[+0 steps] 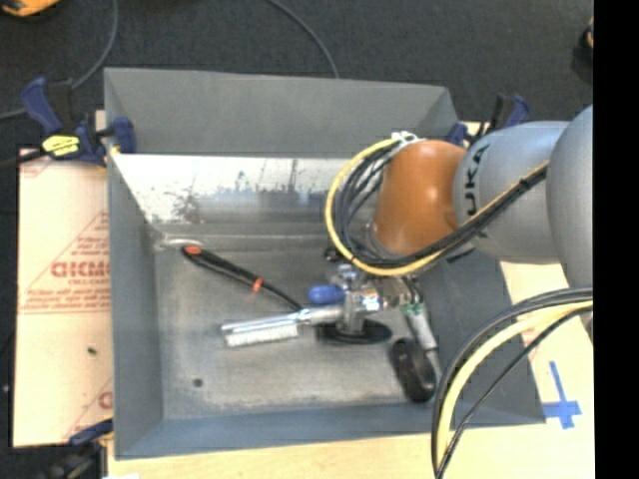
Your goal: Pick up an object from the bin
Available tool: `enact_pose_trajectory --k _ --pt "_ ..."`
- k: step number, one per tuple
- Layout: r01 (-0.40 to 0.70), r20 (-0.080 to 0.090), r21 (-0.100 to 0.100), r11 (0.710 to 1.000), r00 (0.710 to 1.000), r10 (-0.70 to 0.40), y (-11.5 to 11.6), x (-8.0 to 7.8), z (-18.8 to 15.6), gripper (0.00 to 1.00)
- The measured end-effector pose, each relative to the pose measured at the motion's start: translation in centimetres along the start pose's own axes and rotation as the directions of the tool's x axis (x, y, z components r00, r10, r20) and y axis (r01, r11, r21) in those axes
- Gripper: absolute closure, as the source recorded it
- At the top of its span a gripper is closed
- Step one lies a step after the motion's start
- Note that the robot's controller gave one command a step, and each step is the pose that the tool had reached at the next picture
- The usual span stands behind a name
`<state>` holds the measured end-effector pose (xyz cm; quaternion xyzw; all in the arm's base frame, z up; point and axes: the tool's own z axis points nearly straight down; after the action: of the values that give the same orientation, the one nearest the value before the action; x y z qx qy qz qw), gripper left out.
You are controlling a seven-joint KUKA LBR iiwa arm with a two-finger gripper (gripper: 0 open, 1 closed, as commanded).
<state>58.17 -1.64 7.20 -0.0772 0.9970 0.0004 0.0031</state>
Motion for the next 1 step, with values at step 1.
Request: enact_pose_trajectory --k 1 --pt "-0.001 -0.008 -0.001 1.0 1.0 0.001 0.03 0.22 -1.54 1.0"
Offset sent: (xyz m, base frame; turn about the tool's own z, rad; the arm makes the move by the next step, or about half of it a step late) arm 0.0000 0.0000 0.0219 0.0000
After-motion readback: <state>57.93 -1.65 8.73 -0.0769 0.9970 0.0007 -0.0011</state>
